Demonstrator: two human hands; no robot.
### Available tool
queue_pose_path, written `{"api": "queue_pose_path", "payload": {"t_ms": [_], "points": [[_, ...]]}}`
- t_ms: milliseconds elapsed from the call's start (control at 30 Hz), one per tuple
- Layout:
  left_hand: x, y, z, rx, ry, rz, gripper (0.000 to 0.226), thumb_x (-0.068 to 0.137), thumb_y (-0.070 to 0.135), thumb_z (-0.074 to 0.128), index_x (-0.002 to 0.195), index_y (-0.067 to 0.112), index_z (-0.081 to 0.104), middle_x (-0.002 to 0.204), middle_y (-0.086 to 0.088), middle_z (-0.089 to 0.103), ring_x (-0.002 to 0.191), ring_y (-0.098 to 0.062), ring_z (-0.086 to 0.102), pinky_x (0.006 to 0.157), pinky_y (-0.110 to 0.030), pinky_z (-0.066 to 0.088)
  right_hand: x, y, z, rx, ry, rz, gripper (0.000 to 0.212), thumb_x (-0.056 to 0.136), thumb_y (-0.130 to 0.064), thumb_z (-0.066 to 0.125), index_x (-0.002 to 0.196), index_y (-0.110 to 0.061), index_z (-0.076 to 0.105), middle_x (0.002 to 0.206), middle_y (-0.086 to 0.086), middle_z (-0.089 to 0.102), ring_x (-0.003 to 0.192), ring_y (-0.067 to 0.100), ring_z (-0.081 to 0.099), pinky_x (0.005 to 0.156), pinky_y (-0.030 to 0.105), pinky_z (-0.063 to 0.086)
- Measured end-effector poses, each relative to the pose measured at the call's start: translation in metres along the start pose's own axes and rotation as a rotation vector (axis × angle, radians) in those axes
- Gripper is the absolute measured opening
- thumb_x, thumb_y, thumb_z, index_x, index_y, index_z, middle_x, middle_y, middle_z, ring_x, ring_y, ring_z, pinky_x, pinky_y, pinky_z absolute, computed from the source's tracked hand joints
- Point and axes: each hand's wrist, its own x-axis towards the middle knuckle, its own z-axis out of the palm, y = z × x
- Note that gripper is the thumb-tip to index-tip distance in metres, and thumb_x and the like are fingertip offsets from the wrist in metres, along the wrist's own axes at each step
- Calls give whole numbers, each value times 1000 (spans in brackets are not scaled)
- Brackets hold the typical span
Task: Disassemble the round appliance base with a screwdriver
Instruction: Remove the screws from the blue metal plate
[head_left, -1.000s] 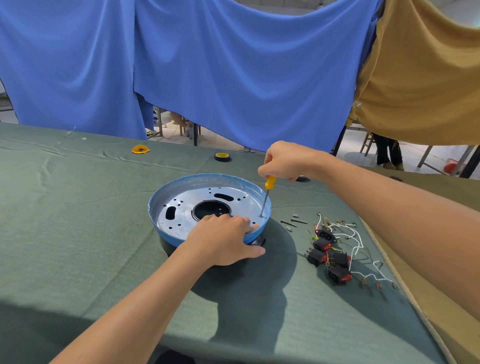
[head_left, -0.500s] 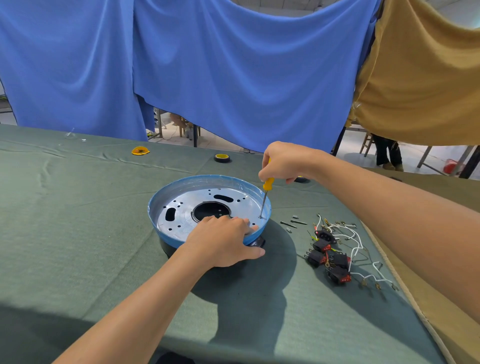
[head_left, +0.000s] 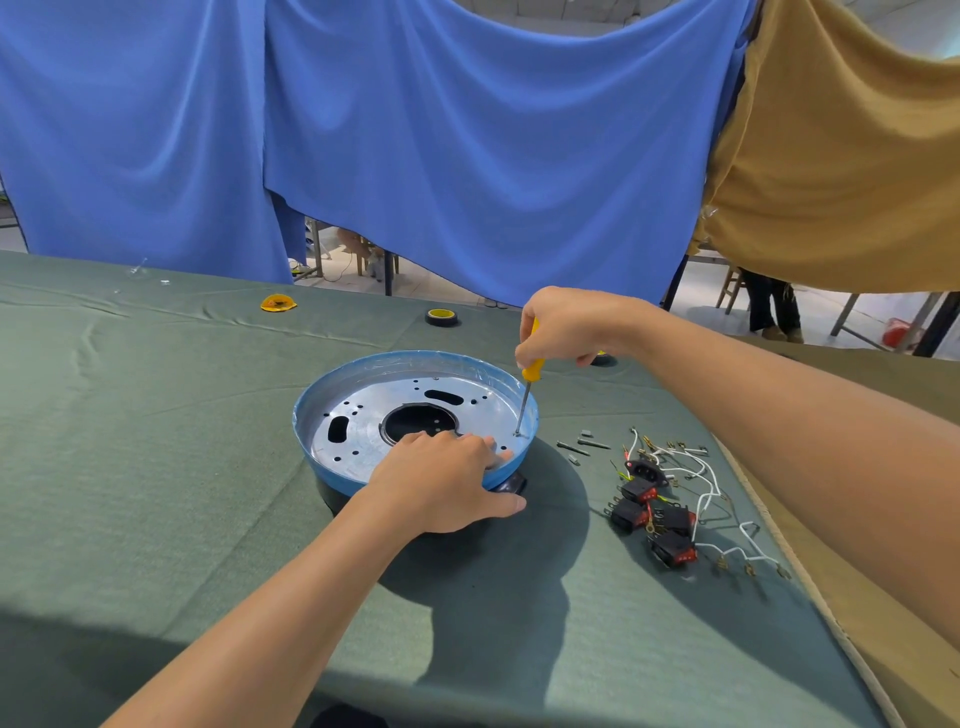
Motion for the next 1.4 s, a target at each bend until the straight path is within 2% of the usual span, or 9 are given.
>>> {"api": "queue_pose_path", "payload": {"t_ms": [167,433,567,633,800,1000,1200,1333,1400], "points": [[0,0,0,4,-8,-14,71,80,75,47,130,24,51,123,0,62,111,-28,56,81,-35,35,-1,-2,-2,-222,98,25,59,92,-55,46,51,-13,55,40,-4,49,44,17,48,45,23,34],[0,0,0,-14,-18,-27,74,80,75,47,133,23,51,128,0,61,116,-28,55,91,-38,40,0,0,-5,42,-56,-22,16,82,-27,73,82,-14,64,63,1,55,54,16,49,42,20,40],[0,0,1,-13,-20,-22,75,80,76,47,134,24,51,129,1,60,116,-27,55,91,-37,39,1,-2,-4,-94,-18,12,62,87,-64,50,55,-11,50,35,-4,43,33,15,41,44,22,37],[0,-1,0,-11,-22,-20,75,80,76,46,134,24,51,128,1,61,115,-28,55,91,-38,39,2,-3,-2,-160,53,8,64,90,-59,47,48,-11,48,29,-3,42,36,18,45,45,23,36],[1,-1,0,-4,-22,-18,75,80,76,46,134,24,51,129,1,60,115,-28,56,90,-38,40,3,-2,-2,-16,12,-9,25,83,-26,65,89,-3,67,57,4,50,47,18,44,42,19,36],[1,-2,1,-7,-4,-10,71,80,75,47,132,28,51,120,0,63,109,-28,57,78,-34,34,1,-1,0,-75,78,21,57,90,-58,50,58,-11,42,51,2,41,44,19,43,43,22,36],[0,-1,0,-8,-9,-20,74,80,76,47,133,25,51,122,-1,63,110,-28,57,83,-36,38,3,-1,2,17,29,11,26,82,-29,64,94,-5,67,66,3,51,54,16,48,40,18,41],[0,-1,0,-7,-5,-16,72,79,76,47,131,25,52,122,-1,63,110,-29,57,81,-36,37,2,1,2,-83,90,34,59,85,-62,54,60,-9,52,50,1,45,47,19,46,46,24,39],[-1,-1,0,-10,-4,-17,72,80,76,47,131,25,52,121,-1,63,109,-29,57,80,-36,37,2,0,1,-103,114,41,58,90,-56,50,52,-12,49,39,-2,45,42,17,46,44,22,37]]}}
